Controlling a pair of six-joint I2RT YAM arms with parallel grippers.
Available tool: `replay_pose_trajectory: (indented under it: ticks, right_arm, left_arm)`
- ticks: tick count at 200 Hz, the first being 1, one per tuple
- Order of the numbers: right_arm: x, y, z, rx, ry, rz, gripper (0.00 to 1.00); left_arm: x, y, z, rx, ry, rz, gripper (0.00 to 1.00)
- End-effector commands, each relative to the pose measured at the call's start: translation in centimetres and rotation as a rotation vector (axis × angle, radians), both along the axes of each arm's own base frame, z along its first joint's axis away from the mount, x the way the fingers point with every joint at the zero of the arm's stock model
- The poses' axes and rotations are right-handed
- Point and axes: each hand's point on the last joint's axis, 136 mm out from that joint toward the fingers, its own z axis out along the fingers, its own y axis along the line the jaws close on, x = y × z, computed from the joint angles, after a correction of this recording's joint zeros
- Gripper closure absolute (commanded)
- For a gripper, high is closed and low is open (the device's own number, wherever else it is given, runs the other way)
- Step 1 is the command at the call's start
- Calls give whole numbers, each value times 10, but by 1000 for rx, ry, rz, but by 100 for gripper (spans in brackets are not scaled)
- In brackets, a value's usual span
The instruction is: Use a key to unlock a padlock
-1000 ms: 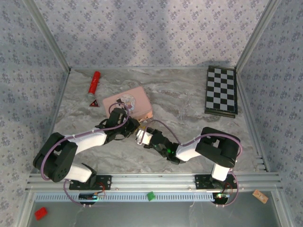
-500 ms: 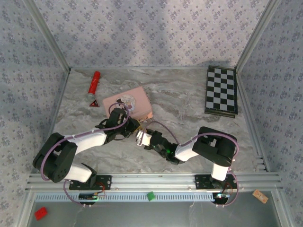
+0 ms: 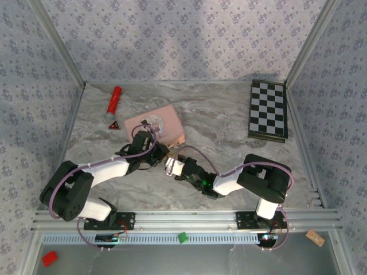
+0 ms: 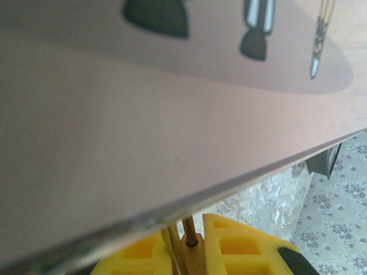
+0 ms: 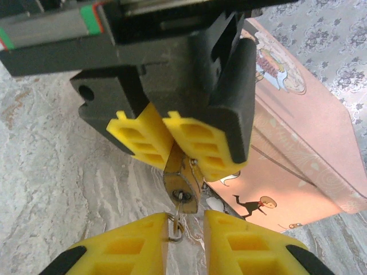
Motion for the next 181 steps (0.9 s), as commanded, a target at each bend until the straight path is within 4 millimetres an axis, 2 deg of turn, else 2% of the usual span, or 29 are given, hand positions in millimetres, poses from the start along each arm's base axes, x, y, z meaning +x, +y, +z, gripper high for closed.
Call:
replay_pose_trajectory:
  ticks: [1, 34, 108, 181]
  right_arm:
    - [2, 3, 11, 31, 2, 2, 77]
    - [4, 3, 6, 23, 15, -5, 79]
    - [5, 8, 7, 51, 49, 2, 82]
    - [11, 3, 1, 57, 87, -43, 88]
  left_arm:
    - [-4, -4, 8, -71, 45, 9, 100]
    - [-4, -5, 9, -75, 40, 7, 100]
    - [-4, -8, 11, -81, 34, -3, 100]
    - [-2, -13, 17, -103, 13, -12, 99]
